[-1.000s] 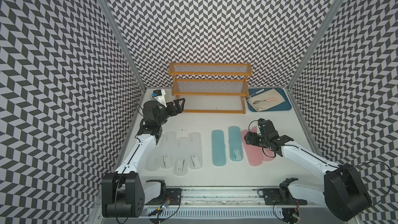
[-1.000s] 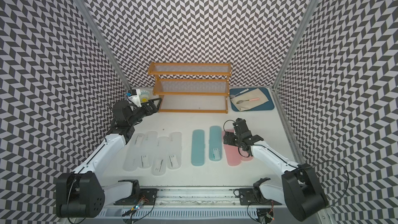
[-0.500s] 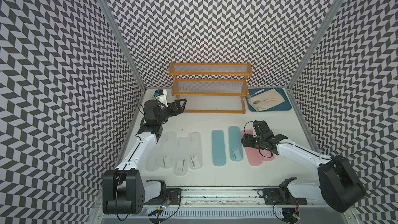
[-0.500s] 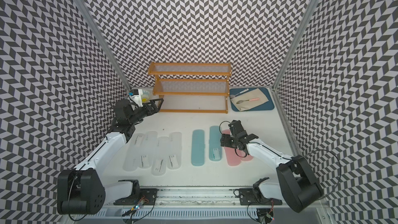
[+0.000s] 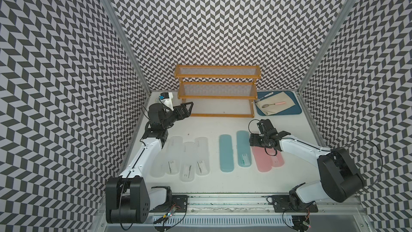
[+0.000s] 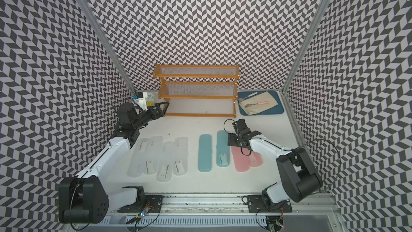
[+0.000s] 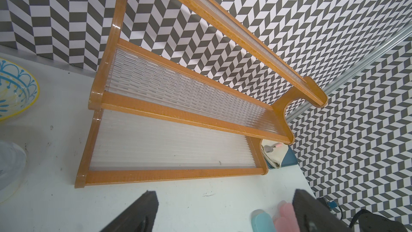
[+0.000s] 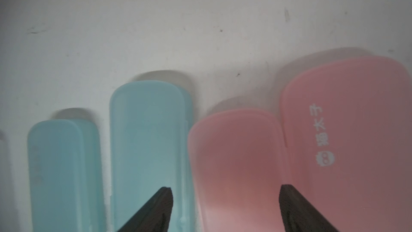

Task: Place the pencil cases on the shelf according to color
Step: Adjust the pencil case at the center of the board.

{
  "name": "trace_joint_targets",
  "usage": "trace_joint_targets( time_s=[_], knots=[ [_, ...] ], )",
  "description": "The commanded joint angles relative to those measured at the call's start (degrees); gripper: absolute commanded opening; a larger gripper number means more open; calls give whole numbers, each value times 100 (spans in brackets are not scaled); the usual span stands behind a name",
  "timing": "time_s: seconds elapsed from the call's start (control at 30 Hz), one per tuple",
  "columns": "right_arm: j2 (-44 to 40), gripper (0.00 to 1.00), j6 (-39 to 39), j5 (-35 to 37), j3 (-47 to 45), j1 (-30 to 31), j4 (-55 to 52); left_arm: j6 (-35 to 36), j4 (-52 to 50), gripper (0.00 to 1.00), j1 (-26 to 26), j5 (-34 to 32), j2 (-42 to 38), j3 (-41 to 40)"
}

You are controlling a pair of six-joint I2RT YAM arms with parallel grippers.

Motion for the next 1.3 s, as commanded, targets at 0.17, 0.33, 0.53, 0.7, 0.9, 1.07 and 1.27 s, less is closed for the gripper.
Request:
trace_joint_targets(
  time_s=[0.17, 0.33, 0.53, 0.7, 0.9, 1.07, 1.27],
  knots=[
    [-247, 80, -13, 509, 26, 89, -1022, -6, 50, 99, 8, 136, 28, 143],
    [-310, 80, 105, 154, -171, 244, -931, -17, 50, 99, 7, 136, 15, 153],
    [-115, 78, 200, 4, -258, 430, -711, 21, 63, 99, 7, 48, -115, 112],
    [241, 79, 249, 108, -111, 587, -607, 5, 59, 99, 10, 54, -93, 110],
    [690, 80, 202, 289, 218, 632, -578, 62, -4, 99, 7, 41, -141, 133],
    [918, 80, 80, 655, 396, 516, -502, 54, -3, 99, 14, 47, -124, 129],
    [1014, 80, -240, 630, 792, 39, -495, 52, -11, 99, 8, 93, -104, 147]
  ],
)
